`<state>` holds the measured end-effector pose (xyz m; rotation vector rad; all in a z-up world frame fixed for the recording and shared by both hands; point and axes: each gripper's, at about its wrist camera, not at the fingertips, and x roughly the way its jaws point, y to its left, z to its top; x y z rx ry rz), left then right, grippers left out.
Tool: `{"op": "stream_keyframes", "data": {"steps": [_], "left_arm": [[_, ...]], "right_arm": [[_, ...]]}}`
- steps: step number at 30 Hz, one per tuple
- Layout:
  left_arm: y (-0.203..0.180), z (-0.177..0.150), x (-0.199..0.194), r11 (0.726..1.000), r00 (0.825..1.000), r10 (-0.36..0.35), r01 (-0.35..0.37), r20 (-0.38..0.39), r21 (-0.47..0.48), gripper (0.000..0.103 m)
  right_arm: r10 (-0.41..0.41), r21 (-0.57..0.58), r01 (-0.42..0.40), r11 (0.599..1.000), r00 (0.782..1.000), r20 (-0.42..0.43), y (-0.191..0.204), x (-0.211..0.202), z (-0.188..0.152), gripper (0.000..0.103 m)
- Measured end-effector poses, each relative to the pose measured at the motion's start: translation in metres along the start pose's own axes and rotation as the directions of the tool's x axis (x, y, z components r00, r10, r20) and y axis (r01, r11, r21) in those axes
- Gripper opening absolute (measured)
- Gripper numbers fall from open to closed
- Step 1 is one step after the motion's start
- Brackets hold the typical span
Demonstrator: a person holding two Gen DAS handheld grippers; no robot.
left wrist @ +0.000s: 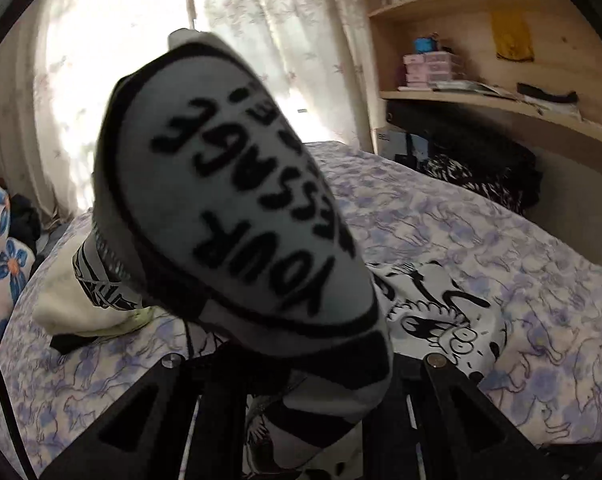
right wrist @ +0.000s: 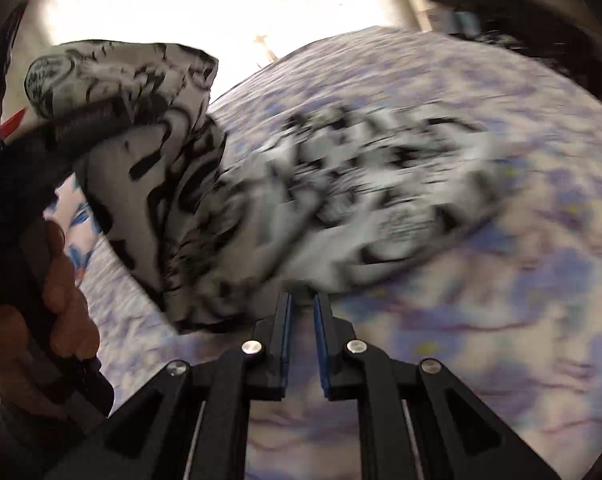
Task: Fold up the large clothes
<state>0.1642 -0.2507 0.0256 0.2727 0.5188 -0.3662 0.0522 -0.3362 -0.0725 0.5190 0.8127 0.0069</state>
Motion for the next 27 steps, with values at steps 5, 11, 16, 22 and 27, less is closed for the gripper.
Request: {"op": "stream_keyframes", "data": {"steps": [5, 11, 16, 22, 27], "left_arm": [[-0.075, -0.046, 0.061, 0.976, 0.983, -0.041, 0.077, -0.180, 0.201, 0.036], [-0.092, -0.070, 0.056, 0.948, 0.976, -0.040, 0.105, -0.215, 0.301, 0.051], [-0.050, -0.058, 0.013, 0.951, 0.931, -0.253, 0.289, -0.264, 0.106, 0.074], [0.026, -0.057, -0.026, 0.965, 0.953, -0.251, 0.233, -0.168, -0.120, 0.082], [0.091, -0.075, -0.004, 0.950, 0.954, -0.184, 0.111, -0.235, -0.292, 0.082]], "right_arm": [[-0.120, 0.083, 0.120, 0.989, 0.993, -0.006, -0.048, -0.013, 0.007, 0.012], [-0.126, 0.096, 0.124, 0.988, 0.992, 0.014, -0.061, -0.032, 0.012, 0.015], [-0.075, 0.065, 0.071, 0.995, 0.996, 0.054, -0.054, -0.036, 0.034, 0.032], [0.029, 0.037, -0.031, 0.999, 0.998, 0.056, -0.046, -0.026, 0.071, 0.037], [0.087, -0.004, -0.087, 0.996, 0.994, -0.062, -0.044, 0.016, 0.103, 0.037]]}}
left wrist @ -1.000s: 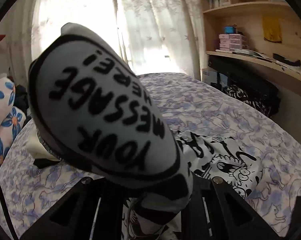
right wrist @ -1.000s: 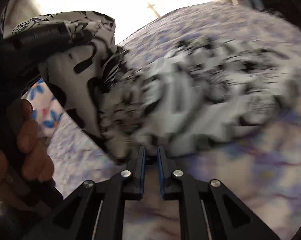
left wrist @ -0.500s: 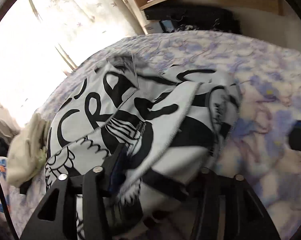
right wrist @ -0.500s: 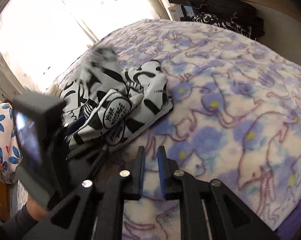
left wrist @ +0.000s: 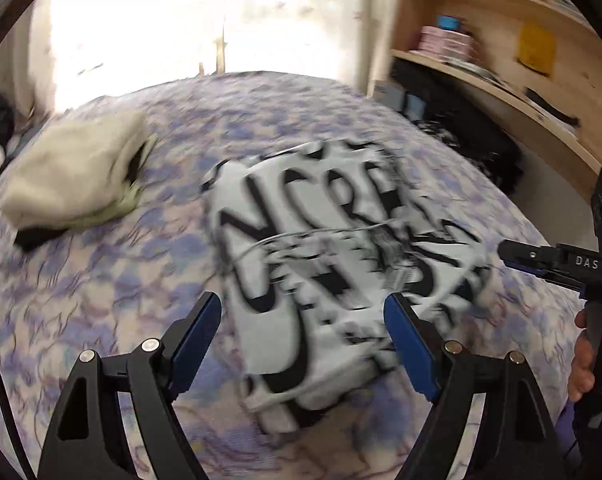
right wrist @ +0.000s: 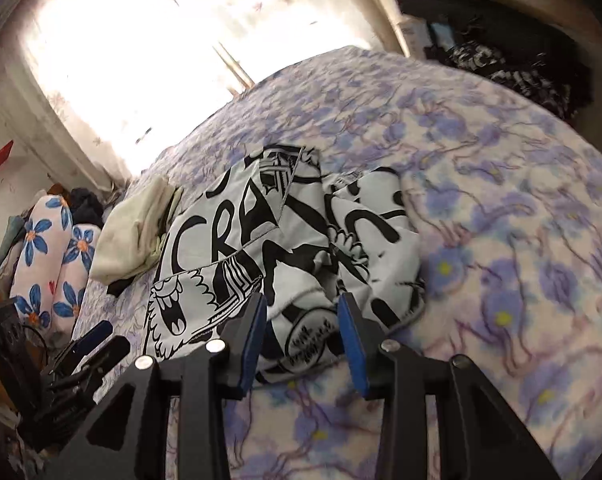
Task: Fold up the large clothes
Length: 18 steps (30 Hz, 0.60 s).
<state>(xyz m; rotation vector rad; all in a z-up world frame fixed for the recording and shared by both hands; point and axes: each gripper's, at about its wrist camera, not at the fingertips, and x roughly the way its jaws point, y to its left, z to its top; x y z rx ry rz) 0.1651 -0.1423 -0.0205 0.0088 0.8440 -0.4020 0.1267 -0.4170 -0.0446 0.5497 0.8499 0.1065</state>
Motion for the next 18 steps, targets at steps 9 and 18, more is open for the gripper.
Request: {"op": "stream_keyframes", "data": {"steps": [9, 18], "left_arm": [[0.064, -0.008, 0.053, 0.968, 0.990, -0.110, 0.087, -0.085, -0.236, 0.082], [0.033, 0.009, 0.068, 0.977, 0.991, -0.117, 0.103, -0.068, -0.187, 0.082]], "right_arm": [[0.185, -0.023, -0.199, 0.980, 0.943, -0.276, -0.008, 0.089, 0.024, 0.033], [0.016, -0.149, -0.019, 0.989, 1.000, -0.020, 0.000, 0.022, 0.032, 0.014]]}}
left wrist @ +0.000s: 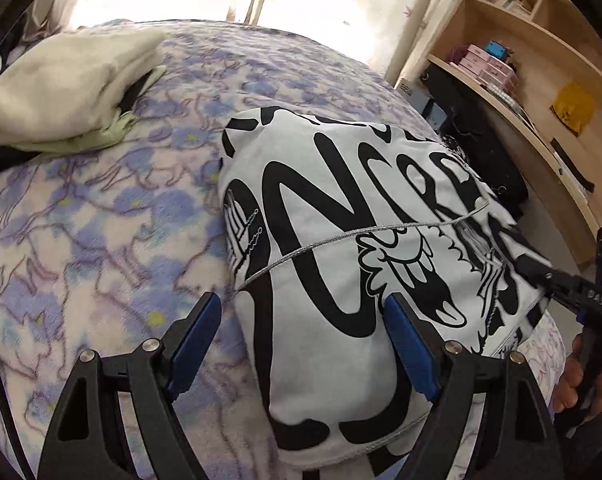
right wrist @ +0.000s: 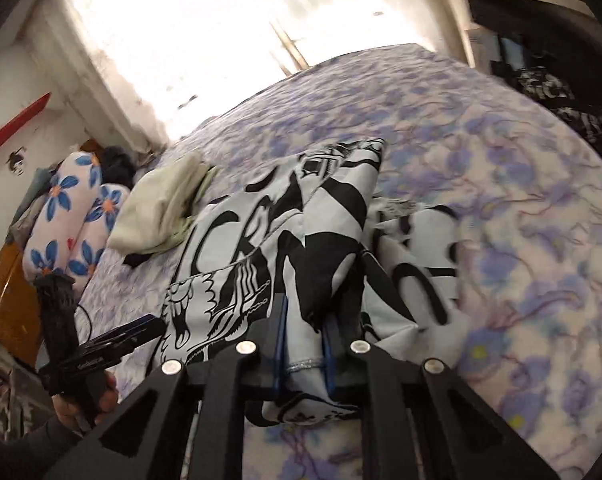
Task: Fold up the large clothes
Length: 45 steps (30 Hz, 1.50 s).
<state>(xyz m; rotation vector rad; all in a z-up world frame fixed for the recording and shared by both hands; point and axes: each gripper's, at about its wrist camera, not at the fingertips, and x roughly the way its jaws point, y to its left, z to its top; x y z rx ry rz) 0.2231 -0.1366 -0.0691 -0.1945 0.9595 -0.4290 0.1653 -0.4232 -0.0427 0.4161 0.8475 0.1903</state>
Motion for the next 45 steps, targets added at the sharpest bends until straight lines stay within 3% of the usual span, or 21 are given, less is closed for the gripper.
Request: {"op": "stream_keyframes", "data": {"steps": [3, 5, 7, 11, 14, 15, 16, 20, 23, 24, 25, 26, 27, 30, 32, 35, 39, 41, 45], "left_arm": [[-0.016, -0.002, 0.019, 0.999, 1.000, 0.009, -0.009, -0.017, 0.033, 0.083], [-0.025, -0.005, 0.028, 0.995, 0.997, 0.068, -0.067, -0.018, 0.068, 0.084], [-0.035, -0.008, 0.028, 0.988, 0.993, 0.119, -0.118, -0.008, 0.099, 0.085], [-0.032, 0.000, 0.017, 0.992, 0.996, 0.085, -0.081, -0.039, 0.098, 0.085], [-0.022, 0.011, 0.004, 0.997, 0.999, 0.017, -0.014, -0.037, 0.080, 0.085], [-0.019, 0.014, 0.002, 0.998, 1.000, 0.002, 0.000, -0.029, 0.067, 0.085], [-0.013, 0.019, 0.000, 0.999, 1.000, -0.015, 0.015, -0.020, 0.043, 0.085], [0.020, 0.038, 0.009, 0.994, 0.999, -0.039, 0.037, -0.016, -0.105, 0.085], [0.045, 0.043, 0.031, 0.981, 0.995, -0.072, 0.058, -0.071, -0.184, 0.079], [0.051, 0.043, 0.037, 0.976, 0.993, -0.091, 0.073, -0.079, -0.205, 0.078], [0.057, 0.043, 0.043, 0.968, 0.990, -0.123, 0.103, -0.074, -0.231, 0.078], [0.060, 0.044, 0.046, 0.963, 0.988, -0.137, 0.116, -0.068, -0.243, 0.078], [0.062, 0.045, 0.049, 0.959, 0.987, -0.147, 0.126, -0.063, -0.253, 0.077], [0.049, 0.049, 0.056, 0.963, 0.986, -0.157, 0.139, -0.059, -0.231, 0.066], [0.033, 0.054, 0.059, 0.980, 0.993, -0.109, 0.098, -0.054, -0.172, 0.066], [0.007, 0.054, 0.065, 0.997, 0.999, -0.001, -0.002, -0.042, -0.075, 0.066], [-0.011, 0.053, 0.078, 0.994, 0.993, 0.103, -0.104, -0.058, -0.016, 0.067], [-0.010, 0.055, 0.079, 0.994, 0.992, 0.103, -0.105, -0.070, -0.019, 0.067], [-0.009, 0.053, 0.076, 0.994, 0.992, 0.108, -0.109, -0.061, -0.015, 0.067]], "right_arm": [[-0.074, 0.043, 0.078, 0.996, 0.994, -0.083, -0.025, 0.030, -0.015, 0.014], [-0.078, 0.076, 0.087, 0.993, 0.991, -0.113, -0.035, 0.049, -0.028, 0.014], [-0.073, 0.102, 0.083, 0.991, 0.992, -0.098, -0.032, 0.045, -0.025, 0.015], [-0.079, 0.084, 0.085, 0.993, 0.994, -0.074, -0.017, 0.019, -0.003, 0.022], [-0.042, 0.061, 0.040, 0.997, 0.999, 0.024, -0.014, 0.000, 0.016, 0.051], [-0.055, 0.057, 0.053, 0.997, 0.998, 0.040, -0.014, 0.003, 0.024, 0.067], [-0.076, 0.057, 0.073, 0.996, 0.996, 0.043, -0.015, 0.010, 0.032, 0.074], [-0.066, 0.132, 0.072, 0.989, 0.997, -0.050, -0.038, 0.065, 0.060, 0.074], [0.042, 0.243, -0.019, 0.970, 0.995, -0.093, -0.059, 0.100, 0.072, 0.070], [0.104, 0.272, -0.075, 0.959, 0.990, -0.092, -0.063, 0.108, 0.072, 0.055], [0.146, 0.280, -0.112, 0.953, 0.984, -0.102, -0.065, 0.114, 0.071, 0.032], [0.133, 0.255, -0.101, 0.962, 0.985, -0.111, -0.062, 0.116, 0.071, 0.025], [0.064, 0.199, -0.043, 0.979, 0.993, -0.102, -0.056, 0.111, 0.072, 0.005], [-0.033, 0.109, 0.035, 0.993, 0.999, -0.017, -0.041, 0.079, 0.070, 0.004], [-0.078, 0.101, 0.076, 0.992, 0.997, 0.023, -0.041, 0.063, 0.065, 0.004], [-0.134, 0.111, 0.137, 0.984, 0.990, -0.037, -0.056, 0.081, 0.054, 0.004], [-0.165, 0.143, 0.177, 0.974, 0.982, -0.090, -0.071, 0.105, 0.045, 0.004], [-0.191, 0.123, 0.202, 0.972, 0.977, -0.096, -0.066, 0.101, 0.049, 0.006], [-0.273, 0.097, 0.278, 0.956, 0.960, -0.064, -0.043, 0.073, 0.054, 0.020]]}}
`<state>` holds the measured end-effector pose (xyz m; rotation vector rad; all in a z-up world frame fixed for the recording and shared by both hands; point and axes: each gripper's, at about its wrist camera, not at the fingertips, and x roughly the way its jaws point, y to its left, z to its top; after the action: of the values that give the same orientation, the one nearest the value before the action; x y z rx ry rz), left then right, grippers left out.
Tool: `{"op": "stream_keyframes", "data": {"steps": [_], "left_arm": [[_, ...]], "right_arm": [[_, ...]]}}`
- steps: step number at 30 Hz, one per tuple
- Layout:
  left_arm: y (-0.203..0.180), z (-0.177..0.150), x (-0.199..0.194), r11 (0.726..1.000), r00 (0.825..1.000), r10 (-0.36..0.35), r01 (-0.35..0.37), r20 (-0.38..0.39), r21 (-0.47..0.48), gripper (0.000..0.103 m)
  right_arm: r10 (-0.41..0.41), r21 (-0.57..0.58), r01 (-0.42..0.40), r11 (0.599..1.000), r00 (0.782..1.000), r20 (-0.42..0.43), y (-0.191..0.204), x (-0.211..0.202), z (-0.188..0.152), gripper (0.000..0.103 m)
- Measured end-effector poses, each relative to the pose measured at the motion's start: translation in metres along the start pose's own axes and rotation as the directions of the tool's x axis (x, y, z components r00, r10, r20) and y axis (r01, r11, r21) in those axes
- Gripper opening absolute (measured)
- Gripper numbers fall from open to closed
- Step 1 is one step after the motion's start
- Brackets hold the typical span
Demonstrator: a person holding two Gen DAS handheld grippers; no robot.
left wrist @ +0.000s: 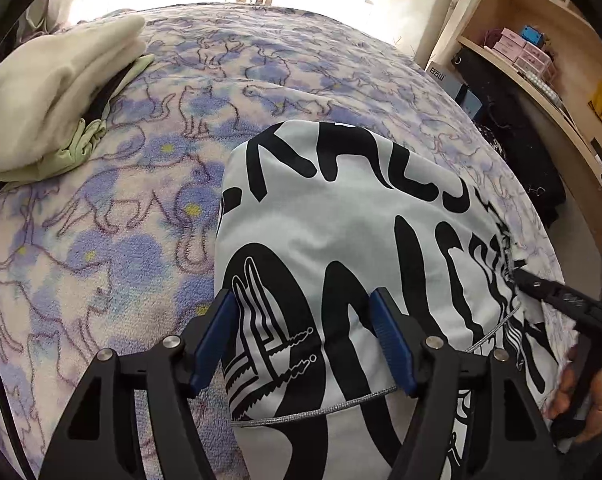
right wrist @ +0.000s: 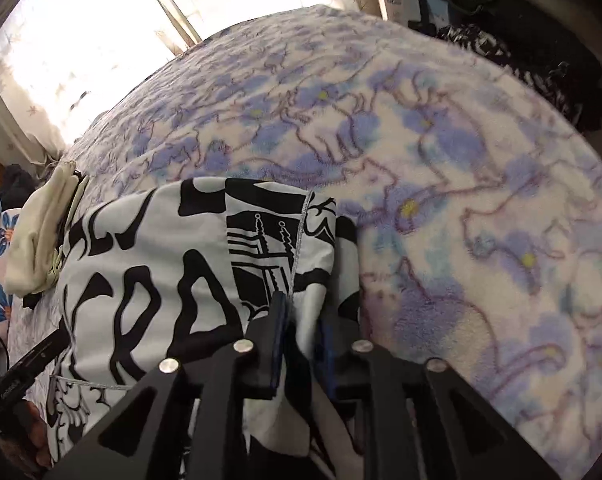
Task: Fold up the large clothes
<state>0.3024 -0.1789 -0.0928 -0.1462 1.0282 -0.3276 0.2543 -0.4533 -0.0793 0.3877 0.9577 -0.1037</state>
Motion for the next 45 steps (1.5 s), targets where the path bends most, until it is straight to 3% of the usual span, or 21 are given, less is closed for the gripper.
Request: {"op": "stream_keyframes", "data": {"steps": [2, 5, 10, 13, 16, 20, 23, 25, 27, 37, 40, 45], "left_arm": [[-0.005, -0.002, -0.003, 0.999, 1.000, 0.026, -0.027, 0.016, 0.020, 0.067], [-0.012, -0.005, -0.016, 0.999, 0.999, 0.031, -0.031, 0.009, 0.042, 0.062], [-0.017, -0.027, -0.064, 0.996, 0.998, -0.057, 0.056, 0.024, 0.070, 0.059], [-0.019, -0.048, -0.082, 0.994, 0.999, -0.036, 0.033, 0.026, 0.107, 0.058], [-0.018, -0.064, -0.081, 0.993, 0.999, -0.031, 0.033, -0.017, 0.113, 0.046], [-0.017, -0.074, -0.079, 0.995, 0.999, -0.034, 0.035, -0.013, 0.098, 0.046], [-0.017, -0.074, -0.076, 0.996, 0.999, -0.034, 0.036, -0.024, 0.083, 0.046], [-0.018, -0.076, -0.076, 0.996, 0.999, -0.028, 0.030, -0.021, 0.087, 0.046], [-0.019, -0.078, -0.076, 0.995, 1.000, -0.021, 0.023, -0.018, 0.093, 0.046], [-0.017, -0.080, -0.075, 0.997, 1.000, -0.011, 0.012, -0.023, 0.077, 0.049], [-0.016, -0.081, -0.075, 0.998, 1.000, -0.004, 0.006, -0.021, 0.070, 0.052], [-0.008, -0.084, -0.074, 1.000, 1.000, 0.015, -0.015, -0.025, 0.017, 0.073]], "right_arm": [[0.003, -0.036, -0.001, 0.999, 0.999, 0.049, 0.010, -0.026, -0.005, 0.020], [0.072, -0.133, -0.062, 0.989, 0.995, 0.070, 0.032, -0.054, -0.021, 0.020], [0.188, -0.248, -0.180, 0.952, 0.982, 0.009, 0.074, -0.075, -0.050, 0.020], [0.235, -0.300, -0.241, 0.923, 0.970, -0.054, 0.095, -0.066, -0.066, 0.020], [0.179, -0.345, -0.200, 0.917, 0.979, -0.094, 0.100, -0.048, -0.082, 0.020], [0.106, -0.343, -0.139, 0.929, 0.988, -0.113, 0.083, -0.035, -0.095, 0.020], [0.032, -0.351, -0.054, 0.935, 0.997, -0.067, 0.059, -0.037, -0.094, 0.017], [0.021, -0.335, -0.031, 0.942, 0.999, -0.036, 0.044, -0.046, -0.093, 0.016], [0.010, -0.319, -0.015, 0.948, 1.000, -0.019, 0.033, -0.051, -0.092, 0.008], [0.000, -0.303, -0.008, 0.953, 1.000, -0.023, 0.029, -0.050, -0.094, 0.008], [0.023, -0.270, -0.029, 0.962, 0.999, -0.027, 0.025, -0.049, -0.094, 0.009], [0.019, -0.252, -0.024, 0.967, 1.000, -0.021, 0.027, -0.048, -0.096, 0.012]]}}
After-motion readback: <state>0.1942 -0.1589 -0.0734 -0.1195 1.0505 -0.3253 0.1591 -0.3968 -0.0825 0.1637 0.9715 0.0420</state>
